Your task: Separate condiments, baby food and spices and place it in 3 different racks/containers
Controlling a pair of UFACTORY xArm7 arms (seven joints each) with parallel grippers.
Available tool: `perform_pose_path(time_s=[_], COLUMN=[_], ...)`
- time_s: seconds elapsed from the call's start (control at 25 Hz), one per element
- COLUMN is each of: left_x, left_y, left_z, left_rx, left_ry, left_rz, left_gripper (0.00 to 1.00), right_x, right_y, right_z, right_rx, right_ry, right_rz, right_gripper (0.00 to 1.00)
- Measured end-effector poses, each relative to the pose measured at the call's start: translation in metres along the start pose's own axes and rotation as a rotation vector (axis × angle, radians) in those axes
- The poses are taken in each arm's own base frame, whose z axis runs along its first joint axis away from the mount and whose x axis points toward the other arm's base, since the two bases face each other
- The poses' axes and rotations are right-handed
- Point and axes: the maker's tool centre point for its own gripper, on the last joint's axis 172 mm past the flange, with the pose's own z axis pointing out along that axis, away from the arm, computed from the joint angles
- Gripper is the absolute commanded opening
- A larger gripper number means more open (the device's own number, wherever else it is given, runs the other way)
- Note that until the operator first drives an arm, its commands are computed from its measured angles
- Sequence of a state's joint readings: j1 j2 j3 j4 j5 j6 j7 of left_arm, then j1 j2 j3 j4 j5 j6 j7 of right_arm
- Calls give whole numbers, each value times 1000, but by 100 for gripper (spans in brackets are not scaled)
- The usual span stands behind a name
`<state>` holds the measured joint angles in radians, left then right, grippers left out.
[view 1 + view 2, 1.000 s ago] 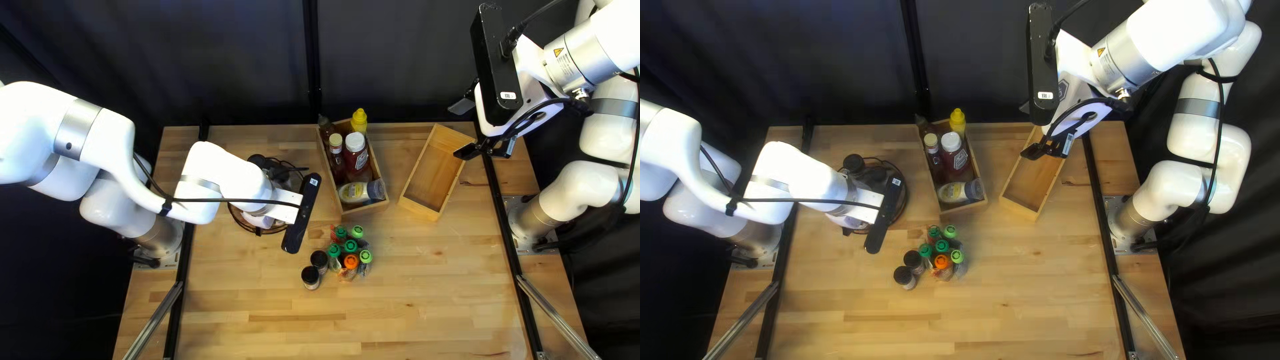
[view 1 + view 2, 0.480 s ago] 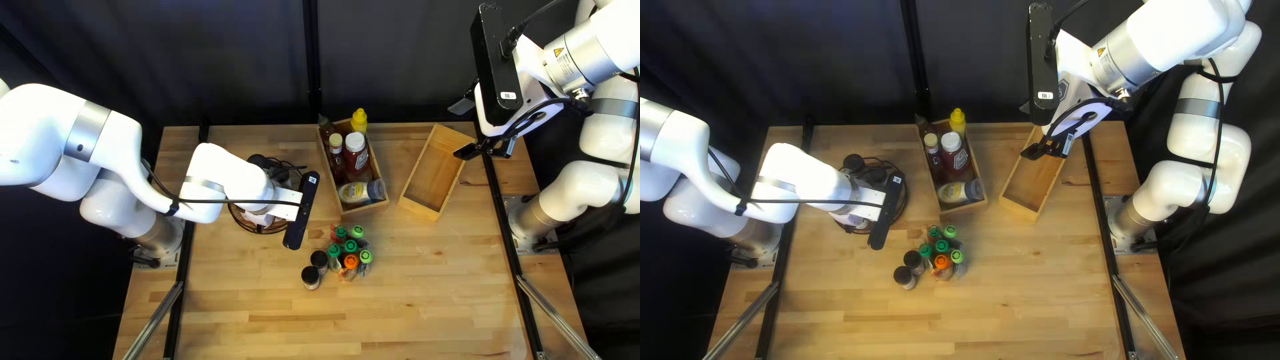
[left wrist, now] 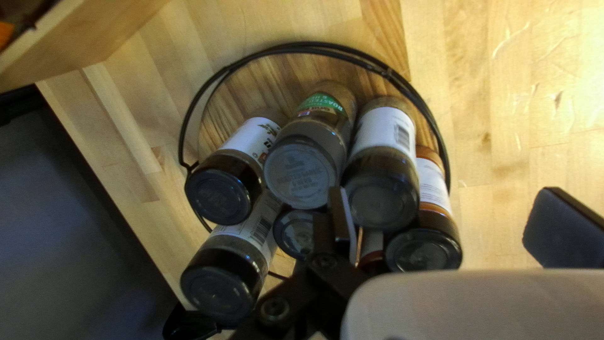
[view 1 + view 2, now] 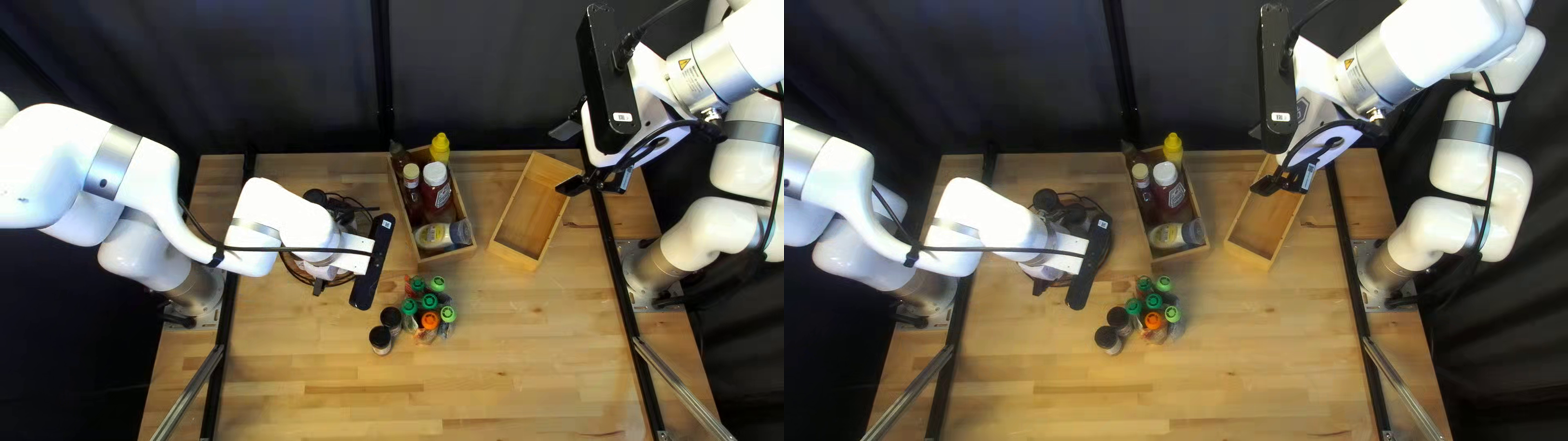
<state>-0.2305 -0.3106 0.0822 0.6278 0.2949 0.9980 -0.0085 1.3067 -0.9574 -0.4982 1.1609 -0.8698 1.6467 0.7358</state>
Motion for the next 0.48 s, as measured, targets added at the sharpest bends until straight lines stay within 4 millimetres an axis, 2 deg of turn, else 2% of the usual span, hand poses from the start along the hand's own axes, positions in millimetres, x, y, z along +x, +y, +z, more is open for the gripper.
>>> perform_pose_path(time_s=[0.2, 0.48], left_x=[17, 76], left_y=[15, 62], left_z=[-19, -43], left_rx=[-28, -128], left_ry=[27, 71], left_rz=[11, -50], left_gripper=[100, 100], right_x=[0, 0], right_y=[0, 0], right_z=[0, 0], right_rx=[0, 0], right_ry=[0, 0], right_rz=[0, 0], right_gripper=[100, 100])
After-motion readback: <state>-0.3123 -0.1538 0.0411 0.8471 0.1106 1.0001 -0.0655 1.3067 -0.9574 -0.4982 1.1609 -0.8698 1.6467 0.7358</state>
